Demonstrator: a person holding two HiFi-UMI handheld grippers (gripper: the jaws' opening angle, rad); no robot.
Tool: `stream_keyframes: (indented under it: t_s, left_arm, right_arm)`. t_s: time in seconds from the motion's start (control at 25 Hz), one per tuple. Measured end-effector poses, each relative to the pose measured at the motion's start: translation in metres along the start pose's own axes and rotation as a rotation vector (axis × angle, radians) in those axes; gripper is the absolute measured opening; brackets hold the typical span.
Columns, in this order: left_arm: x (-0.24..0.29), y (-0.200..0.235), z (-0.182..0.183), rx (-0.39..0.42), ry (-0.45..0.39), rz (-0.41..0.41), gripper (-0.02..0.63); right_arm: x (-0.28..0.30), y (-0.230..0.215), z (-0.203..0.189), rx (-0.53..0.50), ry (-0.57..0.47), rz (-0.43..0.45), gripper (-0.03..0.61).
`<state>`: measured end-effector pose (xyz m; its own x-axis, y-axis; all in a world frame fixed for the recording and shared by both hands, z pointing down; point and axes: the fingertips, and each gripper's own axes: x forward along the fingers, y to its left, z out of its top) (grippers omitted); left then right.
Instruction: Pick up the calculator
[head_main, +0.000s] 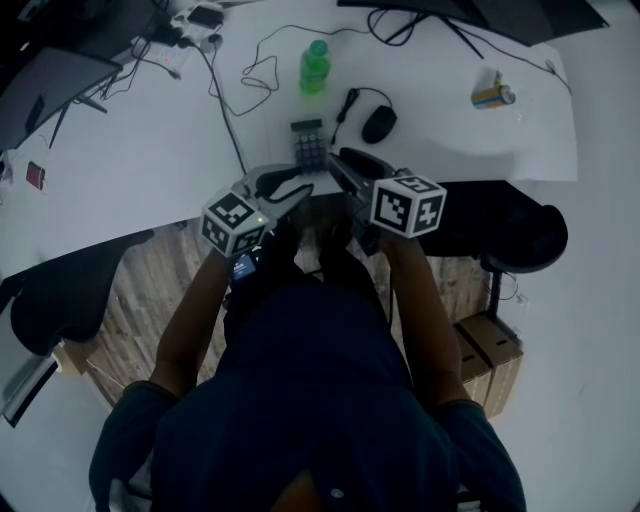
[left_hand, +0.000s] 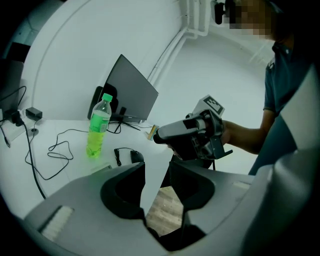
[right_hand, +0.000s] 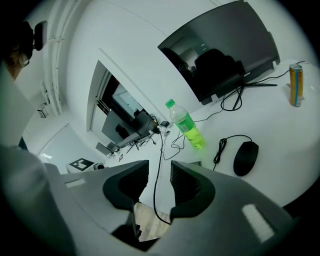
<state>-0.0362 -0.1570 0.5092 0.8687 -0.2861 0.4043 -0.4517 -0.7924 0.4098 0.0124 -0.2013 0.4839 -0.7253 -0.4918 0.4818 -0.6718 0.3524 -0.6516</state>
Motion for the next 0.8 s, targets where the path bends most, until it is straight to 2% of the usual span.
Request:
stream_keyframes:
  t_s: [0.16, 0.8]
  left_arm:
    - [0.001, 0.007, -0.008, -0.05, -0.007, 0.008, 0.152]
    - [0.022, 0.03, -0.042, -0.161, 0.032, 0.033, 0.16]
  right_arm:
    - [0.002, -0.007, -0.006, 0.012, 0.011, -0.009, 0.127]
    - [0.015, -0.038, -0.02, 0.041, 0.062, -0.045, 0.127]
